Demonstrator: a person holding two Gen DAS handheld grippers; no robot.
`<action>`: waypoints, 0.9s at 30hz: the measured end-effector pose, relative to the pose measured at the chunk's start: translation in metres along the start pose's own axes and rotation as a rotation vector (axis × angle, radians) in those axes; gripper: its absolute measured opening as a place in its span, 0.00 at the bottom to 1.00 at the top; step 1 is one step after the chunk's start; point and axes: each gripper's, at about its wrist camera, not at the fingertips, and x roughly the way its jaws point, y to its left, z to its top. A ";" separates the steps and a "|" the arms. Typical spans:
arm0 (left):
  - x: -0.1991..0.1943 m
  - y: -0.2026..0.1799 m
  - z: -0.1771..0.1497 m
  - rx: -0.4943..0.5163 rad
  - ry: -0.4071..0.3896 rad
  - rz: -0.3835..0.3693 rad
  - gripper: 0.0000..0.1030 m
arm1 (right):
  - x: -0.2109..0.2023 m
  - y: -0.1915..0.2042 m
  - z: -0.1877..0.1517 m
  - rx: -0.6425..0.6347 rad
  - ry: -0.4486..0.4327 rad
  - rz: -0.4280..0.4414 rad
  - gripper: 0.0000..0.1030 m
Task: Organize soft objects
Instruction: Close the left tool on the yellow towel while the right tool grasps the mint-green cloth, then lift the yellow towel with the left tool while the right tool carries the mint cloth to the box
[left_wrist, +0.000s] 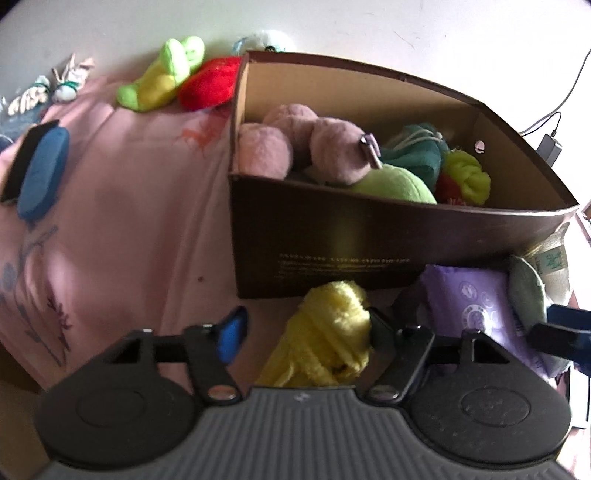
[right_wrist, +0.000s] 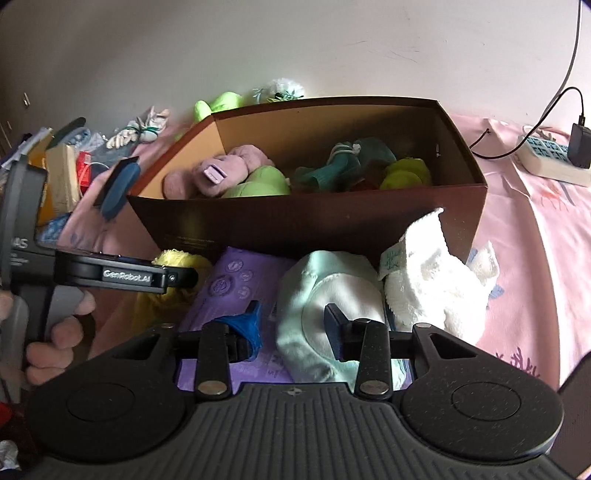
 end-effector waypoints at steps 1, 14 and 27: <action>0.000 -0.001 0.000 0.006 0.001 -0.006 0.67 | 0.003 -0.002 0.001 0.012 -0.001 -0.008 0.20; 0.002 -0.013 0.001 0.003 -0.001 -0.069 0.31 | 0.017 -0.046 -0.008 0.274 -0.005 0.071 0.14; -0.035 -0.014 -0.009 0.014 -0.073 -0.033 0.28 | -0.010 -0.046 -0.007 0.262 -0.091 0.088 0.00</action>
